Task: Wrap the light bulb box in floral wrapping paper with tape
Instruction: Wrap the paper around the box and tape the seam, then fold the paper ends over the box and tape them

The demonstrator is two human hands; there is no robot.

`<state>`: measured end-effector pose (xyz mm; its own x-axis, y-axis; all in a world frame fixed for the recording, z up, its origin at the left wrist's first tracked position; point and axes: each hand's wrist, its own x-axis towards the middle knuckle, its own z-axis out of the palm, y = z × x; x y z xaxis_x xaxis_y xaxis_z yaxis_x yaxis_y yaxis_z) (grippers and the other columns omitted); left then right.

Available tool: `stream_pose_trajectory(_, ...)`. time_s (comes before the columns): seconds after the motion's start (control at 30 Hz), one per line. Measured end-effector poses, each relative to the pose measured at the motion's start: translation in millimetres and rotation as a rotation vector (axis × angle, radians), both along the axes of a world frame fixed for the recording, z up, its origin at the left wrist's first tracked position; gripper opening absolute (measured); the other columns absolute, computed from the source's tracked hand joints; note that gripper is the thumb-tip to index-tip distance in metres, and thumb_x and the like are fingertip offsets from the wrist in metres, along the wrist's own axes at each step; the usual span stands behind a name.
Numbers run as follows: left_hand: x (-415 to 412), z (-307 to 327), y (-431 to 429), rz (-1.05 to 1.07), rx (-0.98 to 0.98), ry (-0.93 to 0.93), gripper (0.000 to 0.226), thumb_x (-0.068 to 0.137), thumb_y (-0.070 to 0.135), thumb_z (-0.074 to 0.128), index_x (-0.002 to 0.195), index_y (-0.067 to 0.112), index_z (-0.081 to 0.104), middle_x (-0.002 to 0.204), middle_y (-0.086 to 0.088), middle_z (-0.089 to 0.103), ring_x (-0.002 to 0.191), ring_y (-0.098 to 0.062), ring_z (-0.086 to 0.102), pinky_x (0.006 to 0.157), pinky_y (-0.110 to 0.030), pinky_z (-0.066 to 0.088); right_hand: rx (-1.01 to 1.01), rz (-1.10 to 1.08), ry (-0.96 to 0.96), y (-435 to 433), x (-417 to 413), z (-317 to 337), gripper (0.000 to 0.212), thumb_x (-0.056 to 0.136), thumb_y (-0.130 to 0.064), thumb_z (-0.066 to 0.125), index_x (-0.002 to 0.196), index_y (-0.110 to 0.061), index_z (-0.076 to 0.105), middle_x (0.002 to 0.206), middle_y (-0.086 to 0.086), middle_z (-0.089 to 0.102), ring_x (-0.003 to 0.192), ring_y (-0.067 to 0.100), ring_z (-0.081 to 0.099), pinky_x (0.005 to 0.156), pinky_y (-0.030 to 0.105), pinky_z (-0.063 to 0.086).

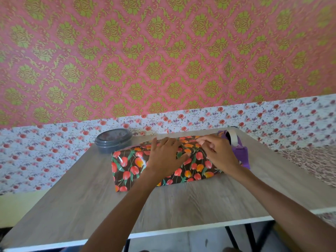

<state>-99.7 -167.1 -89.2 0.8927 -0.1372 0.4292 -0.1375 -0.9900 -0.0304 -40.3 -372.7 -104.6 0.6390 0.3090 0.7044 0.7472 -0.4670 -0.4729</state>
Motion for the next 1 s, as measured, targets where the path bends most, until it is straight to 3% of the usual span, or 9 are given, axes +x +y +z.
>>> stream_pose_trajectory(0.13, 5.8, -2.0, -16.1, -0.023, -0.056, 0.021, 0.063, 0.094, 0.067, 0.034, 0.142, 0.028, 0.044, 0.147, 0.000, 0.046, 0.136, -0.025, 0.040, 0.113, -0.048, 0.027, -0.042, 0.019, 0.065, -10.6, -0.5, -0.1, 0.013, 0.092, -0.017, 0.066, 0.103, -0.017, 0.074, 0.091, -0.013, 0.070, 0.083, -0.003, 0.064, 0.070, 0.011, 0.047)
stream_pose_trajectory(0.33, 8.0, -5.9, -16.3, -0.038, -0.100, -0.007, 0.056, 0.094, 0.058, 0.047, 0.141, 0.028, 0.045, 0.145, 0.004, 0.047, 0.135, -0.023, 0.040, 0.113, -0.047, 0.028, -0.078, -0.038, -0.014, -5.2, 2.7, -0.6, 0.010, 0.091, -0.020, 0.067, 0.094, -0.020, 0.076, 0.087, -0.014, 0.071, 0.081, -0.002, 0.062, 0.071, 0.021, 0.050)
stream_pose_trajectory(0.43, 7.3, -5.3, -7.1, -0.114, -0.244, -0.070, 0.046, 0.094, 0.050, 0.053, 0.133, 0.025, 0.054, 0.134, 0.005, 0.054, 0.120, -0.019, 0.053, 0.106, -0.047, 0.042, -0.121, -0.060, -0.046, 0.8, 7.1, 1.1, 0.007, 0.089, -0.020, 0.068, 0.090, -0.022, 0.075, 0.084, -0.013, 0.069, 0.082, 0.004, 0.061, 0.071, 0.033, 0.053)
stream_pose_trajectory(0.5, 7.7, -1.8, 2.0, -0.098, -0.289, -0.148, 0.039, 0.095, 0.045, 0.053, 0.126, 0.024, 0.060, 0.128, 0.005, 0.057, 0.115, -0.017, 0.055, 0.102, -0.046, 0.045, -0.130, -0.059, -0.056, 6.0, 5.0, 6.1, 0.010, 0.089, -0.026, 0.068, 0.094, -0.023, 0.076, 0.085, -0.011, 0.068, 0.080, 0.004, 0.060, 0.071, 0.032, 0.051)
stream_pose_trajectory(0.57, 8.6, 1.7, 12.5, -0.002, -0.227, -0.106, 0.044, 0.097, 0.049, 0.045, 0.132, 0.024, 0.056, 0.138, 0.004, 0.053, 0.128, -0.021, 0.048, 0.112, -0.050, 0.033, -0.201, -0.059, -0.070, 12.9, -0.2, 12.2, 0.023, 0.089, -0.040, 0.066, 0.105, -0.025, 0.073, 0.095, -0.011, 0.066, 0.088, 0.007, 0.058, 0.074, 0.031, 0.049)
stream_pose_trajectory(0.63, 8.4, 3.1, 20.0, 0.104, -0.155, 0.035, 0.056, 0.099, 0.056, 0.031, 0.143, 0.024, 0.044, 0.151, 0.000, 0.041, 0.142, -0.023, 0.033, 0.118, -0.054, 0.016, -0.393, -0.087, -0.115, 21.6, -4.2, 15.6, 0.039, 0.087, -0.051, 0.065, 0.119, -0.029, 0.068, 0.109, -0.010, 0.063, 0.101, 0.011, 0.055, 0.083, 0.031, 0.045)
stream_pose_trajectory(0.73, 4.1, 1.4, 20.1, 0.146, -0.115, 0.153, 0.061, 0.100, 0.057, 0.017, 0.147, 0.023, 0.036, 0.156, -0.002, 0.035, 0.144, -0.026, 0.030, 0.117, -0.062, 0.008, -0.533, -0.136, -0.193, 31.1, -7.8, 7.8, 0.048, 0.083, -0.050, 0.071, 0.125, -0.029, 0.065, 0.117, -0.008, 0.062, 0.108, 0.016, 0.052, 0.093, 0.036, 0.044)
stream_pose_trajectory(0.9, -7.1, 13.5, 12.0, 0.217, -0.067, 0.032, 0.055, 0.098, 0.054, 0.033, 0.133, 0.015, 0.049, 0.138, -0.007, 0.050, 0.131, -0.029, 0.044, 0.114, -0.062, 0.021, -0.386, -0.145, -0.350, 24.9, -18.6, -8.8, 0.039, 0.076, -0.032, 0.081, 0.112, -0.018, 0.074, 0.102, -0.004, 0.062, 0.098, 0.019, 0.051, 0.084, 0.031, 0.046)
stream_pose_trajectory(1.0, -7.4, 32.0, 16.9, 0.262, 0.024, -0.006, 0.053, 0.097, 0.052, 0.040, 0.132, 0.014, 0.052, 0.140, -0.009, 0.050, 0.132, -0.029, 0.043, 0.111, -0.056, 0.029, -0.303, -0.134, -0.336, 20.1, -35.1, -14.6, 0.041, 0.076, -0.026, 0.083, 0.115, -0.017, 0.074, 0.100, -0.002, 0.058, 0.086, 0.014, 0.056, 0.067, 0.024, 0.050)
